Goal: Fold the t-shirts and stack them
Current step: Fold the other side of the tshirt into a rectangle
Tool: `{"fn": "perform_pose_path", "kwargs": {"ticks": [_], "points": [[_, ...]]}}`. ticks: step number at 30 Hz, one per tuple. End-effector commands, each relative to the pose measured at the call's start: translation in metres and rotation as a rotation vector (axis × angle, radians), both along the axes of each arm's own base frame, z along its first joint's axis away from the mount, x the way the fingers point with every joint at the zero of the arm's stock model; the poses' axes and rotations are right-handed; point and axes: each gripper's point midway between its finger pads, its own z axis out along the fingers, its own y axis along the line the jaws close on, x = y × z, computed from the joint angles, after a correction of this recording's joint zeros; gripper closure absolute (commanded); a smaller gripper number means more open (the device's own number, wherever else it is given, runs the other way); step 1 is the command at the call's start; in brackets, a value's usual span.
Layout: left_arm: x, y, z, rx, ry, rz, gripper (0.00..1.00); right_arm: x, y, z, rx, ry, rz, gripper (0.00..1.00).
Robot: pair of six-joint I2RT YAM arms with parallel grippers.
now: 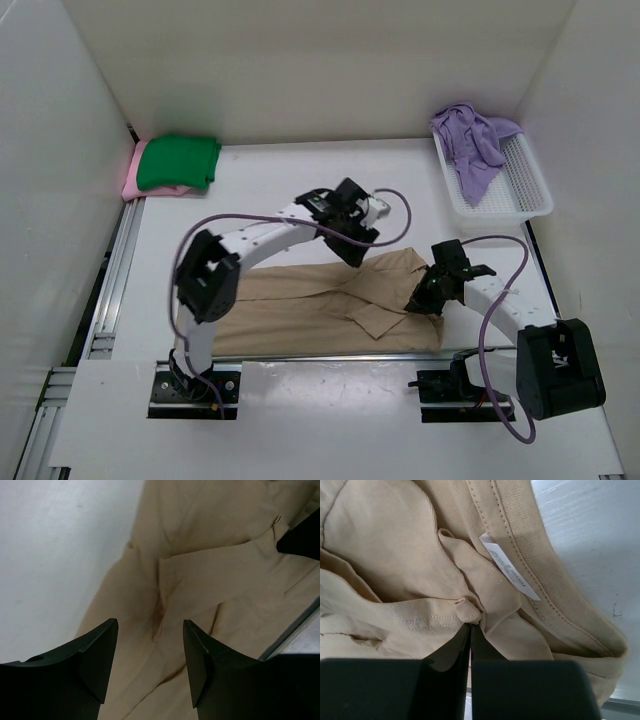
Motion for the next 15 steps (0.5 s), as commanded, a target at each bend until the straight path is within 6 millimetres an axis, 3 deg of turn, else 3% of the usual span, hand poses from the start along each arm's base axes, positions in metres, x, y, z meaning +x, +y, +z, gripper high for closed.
{"fn": "perform_pose_path", "kwargs": {"ticks": [1,3,4,7,10,15], "points": [[-0.024,-0.03,-0.001,-0.052,0.111,-0.102,0.35,-0.009,-0.003,-0.01,-0.004,0.046,-0.056,1.0],[-0.02,-0.032,-0.012,-0.031,0.117,-0.095,0.35,-0.009,-0.003,-0.01,-0.004,0.046,-0.056,1.0],[-0.023,-0.033,-0.029,0.001,0.134,-0.099,0.35,-0.009,-0.003,-0.01,-0.004,0.046,-0.056,1.0],[-0.019,-0.033,-0.044,0.038,0.141,-0.086,0.36,-0.012,-0.004,-0.012,-0.006,0.055,-0.056,1.0],[-0.021,-0.036,-0.05,0.047,0.148,-0.095,0.42,-0.012,-0.005,-0.012,-0.009,0.052,-0.048,1.0],[-0.021,-0.05,-0.039,0.007,0.136,-0.116,0.45,-0.012,-0.005,-0.012,-0.011,0.05,-0.039,1.0]]}}
